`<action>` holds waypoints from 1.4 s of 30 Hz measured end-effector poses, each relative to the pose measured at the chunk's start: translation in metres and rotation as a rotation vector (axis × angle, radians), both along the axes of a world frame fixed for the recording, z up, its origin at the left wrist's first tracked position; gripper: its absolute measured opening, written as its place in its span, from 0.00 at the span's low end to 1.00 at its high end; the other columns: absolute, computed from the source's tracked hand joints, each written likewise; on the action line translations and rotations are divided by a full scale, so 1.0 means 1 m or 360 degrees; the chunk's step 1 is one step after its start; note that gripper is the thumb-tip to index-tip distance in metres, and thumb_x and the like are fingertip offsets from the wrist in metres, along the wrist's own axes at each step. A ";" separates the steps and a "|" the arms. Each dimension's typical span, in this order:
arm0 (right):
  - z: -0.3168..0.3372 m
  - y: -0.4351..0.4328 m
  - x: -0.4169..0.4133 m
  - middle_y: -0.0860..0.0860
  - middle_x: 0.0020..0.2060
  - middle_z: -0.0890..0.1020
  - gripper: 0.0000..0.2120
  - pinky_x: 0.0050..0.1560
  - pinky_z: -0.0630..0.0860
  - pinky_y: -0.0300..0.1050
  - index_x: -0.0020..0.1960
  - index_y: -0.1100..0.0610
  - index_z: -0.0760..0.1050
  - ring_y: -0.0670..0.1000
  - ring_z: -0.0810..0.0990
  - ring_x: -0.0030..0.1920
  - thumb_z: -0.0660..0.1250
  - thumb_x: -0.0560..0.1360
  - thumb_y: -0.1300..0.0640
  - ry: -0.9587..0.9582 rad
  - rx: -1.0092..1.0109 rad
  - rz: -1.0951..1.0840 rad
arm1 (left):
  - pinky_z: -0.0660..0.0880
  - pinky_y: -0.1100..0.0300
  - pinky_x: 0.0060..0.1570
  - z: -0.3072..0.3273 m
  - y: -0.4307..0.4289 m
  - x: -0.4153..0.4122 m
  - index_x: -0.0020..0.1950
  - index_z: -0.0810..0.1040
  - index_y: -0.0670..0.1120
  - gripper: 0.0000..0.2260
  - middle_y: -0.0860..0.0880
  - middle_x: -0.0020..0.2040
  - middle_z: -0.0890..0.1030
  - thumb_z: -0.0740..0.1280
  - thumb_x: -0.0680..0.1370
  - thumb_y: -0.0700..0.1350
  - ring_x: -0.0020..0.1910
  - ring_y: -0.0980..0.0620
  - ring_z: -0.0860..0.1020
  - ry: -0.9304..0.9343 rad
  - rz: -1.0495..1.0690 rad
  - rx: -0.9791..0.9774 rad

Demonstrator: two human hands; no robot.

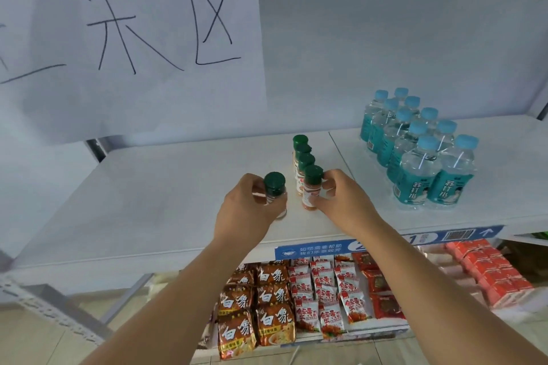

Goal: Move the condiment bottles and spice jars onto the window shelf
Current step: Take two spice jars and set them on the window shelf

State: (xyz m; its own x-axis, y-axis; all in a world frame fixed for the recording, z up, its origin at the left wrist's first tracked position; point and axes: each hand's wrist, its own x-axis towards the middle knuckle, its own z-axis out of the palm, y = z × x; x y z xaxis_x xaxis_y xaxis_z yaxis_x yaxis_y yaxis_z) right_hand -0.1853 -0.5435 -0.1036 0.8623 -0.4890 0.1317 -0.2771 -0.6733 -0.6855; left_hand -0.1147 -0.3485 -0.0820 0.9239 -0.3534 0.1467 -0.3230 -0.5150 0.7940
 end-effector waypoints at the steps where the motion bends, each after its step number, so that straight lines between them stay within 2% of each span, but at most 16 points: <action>1: -0.003 0.003 0.003 0.48 0.63 0.81 0.26 0.56 0.74 0.44 0.69 0.53 0.72 0.50 0.80 0.58 0.74 0.75 0.46 -0.0040 0.0014 -0.0014 | 0.77 0.63 0.42 0.002 0.006 0.000 0.56 0.75 0.54 0.16 0.59 0.50 0.82 0.74 0.75 0.59 0.47 0.58 0.81 -0.0001 0.0012 -0.0026; 5: -0.014 0.013 0.015 0.50 0.57 0.83 0.24 0.51 0.77 0.44 0.64 0.54 0.75 0.49 0.80 0.50 0.76 0.74 0.45 -0.0197 -0.0011 -0.0111 | 0.78 0.63 0.46 0.007 0.028 0.003 0.56 0.76 0.54 0.15 0.61 0.49 0.82 0.75 0.74 0.57 0.48 0.60 0.81 -0.0058 0.0044 -0.0113; 10: -0.022 0.019 0.020 0.50 0.51 0.85 0.19 0.47 0.76 0.43 0.60 0.55 0.76 0.49 0.81 0.46 0.74 0.75 0.45 -0.0259 0.0017 -0.0198 | 0.77 0.67 0.47 0.008 0.052 0.006 0.58 0.78 0.57 0.13 0.62 0.49 0.83 0.74 0.75 0.55 0.49 0.63 0.81 -0.0098 0.0027 -0.0152; 13: -0.021 0.027 0.014 0.48 0.50 0.83 0.18 0.49 0.75 0.42 0.60 0.55 0.76 0.48 0.80 0.46 0.74 0.76 0.47 -0.0316 0.0073 -0.0194 | 0.76 0.70 0.44 0.009 0.065 0.007 0.58 0.79 0.58 0.12 0.63 0.48 0.84 0.75 0.76 0.54 0.47 0.65 0.80 -0.0110 -0.0003 -0.0154; 16: -0.012 0.044 0.011 0.45 0.49 0.83 0.17 0.49 0.73 0.37 0.59 0.54 0.77 0.46 0.81 0.48 0.75 0.75 0.47 -0.0399 0.0119 -0.0117 | 0.75 0.75 0.39 0.012 0.081 0.011 0.56 0.80 0.57 0.12 0.63 0.46 0.84 0.76 0.75 0.55 0.46 0.66 0.81 -0.0095 -0.0008 -0.0156; 19: -0.001 0.075 0.015 0.44 0.49 0.83 0.17 0.55 0.76 0.40 0.59 0.53 0.78 0.45 0.82 0.50 0.74 0.75 0.46 -0.0440 0.0114 0.0000 | 0.75 0.76 0.40 0.018 0.105 0.015 0.56 0.81 0.57 0.14 0.64 0.46 0.84 0.76 0.74 0.57 0.46 0.67 0.81 -0.0120 -0.0001 -0.0144; 21: 0.008 0.102 0.021 0.44 0.50 0.84 0.17 0.56 0.77 0.43 0.59 0.53 0.78 0.46 0.82 0.51 0.74 0.74 0.45 -0.0444 0.0108 0.0086 | 0.76 0.76 0.41 0.023 0.128 0.018 0.56 0.82 0.56 0.14 0.63 0.45 0.84 0.77 0.73 0.56 0.45 0.67 0.81 -0.0140 0.0035 -0.0177; 24: 0.021 0.150 0.031 0.44 0.52 0.83 0.18 0.55 0.77 0.42 0.61 0.51 0.77 0.43 0.81 0.51 0.75 0.74 0.46 -0.0437 0.0100 0.0240 | 0.76 0.76 0.41 0.031 0.169 0.020 0.55 0.82 0.56 0.13 0.64 0.45 0.85 0.77 0.73 0.55 0.45 0.67 0.81 -0.0155 0.0092 -0.0228; 29: 0.036 0.241 0.049 0.39 0.52 0.81 0.18 0.54 0.75 0.37 0.61 0.46 0.74 0.36 0.78 0.50 0.75 0.74 0.46 -0.0438 0.0109 0.0470 | 0.81 0.65 0.45 0.041 0.255 0.023 0.58 0.83 0.57 0.14 0.63 0.49 0.86 0.77 0.74 0.56 0.46 0.62 0.84 -0.0142 0.0245 -0.0235; 33: 0.043 0.318 0.064 0.34 0.50 0.78 0.18 0.53 0.74 0.34 0.60 0.42 0.72 0.37 0.78 0.49 0.75 0.74 0.44 -0.0426 0.0144 0.0673 | 0.76 0.73 0.41 0.049 0.330 0.021 0.57 0.82 0.58 0.13 0.65 0.47 0.85 0.77 0.74 0.55 0.45 0.66 0.82 -0.0167 0.0406 -0.0208; 37: 0.047 0.394 0.082 0.33 0.50 0.78 0.18 0.55 0.75 0.37 0.60 0.42 0.72 0.37 0.79 0.50 0.74 0.74 0.43 -0.0394 0.0188 0.0877 | 0.77 0.66 0.44 0.056 0.408 0.014 0.54 0.82 0.61 0.11 0.67 0.47 0.84 0.76 0.73 0.56 0.44 0.66 0.82 -0.0205 0.0598 -0.0187; 39: 0.049 0.430 0.089 0.31 0.48 0.78 0.16 0.51 0.73 0.32 0.57 0.41 0.73 0.35 0.79 0.49 0.75 0.74 0.43 -0.0397 0.0222 0.0984 | 0.74 0.72 0.40 0.057 0.448 0.008 0.54 0.81 0.61 0.12 0.68 0.47 0.84 0.77 0.73 0.56 0.44 0.66 0.82 -0.0223 0.0692 -0.0160; 42: 0.051 0.483 0.095 0.31 0.46 0.80 0.13 0.45 0.71 0.28 0.54 0.41 0.74 0.31 0.76 0.51 0.75 0.74 0.44 -0.0403 0.0280 0.1108 | 0.72 0.73 0.37 0.058 0.502 -0.001 0.53 0.81 0.62 0.12 0.70 0.47 0.83 0.77 0.72 0.56 0.43 0.66 0.82 -0.0227 0.0821 -0.0131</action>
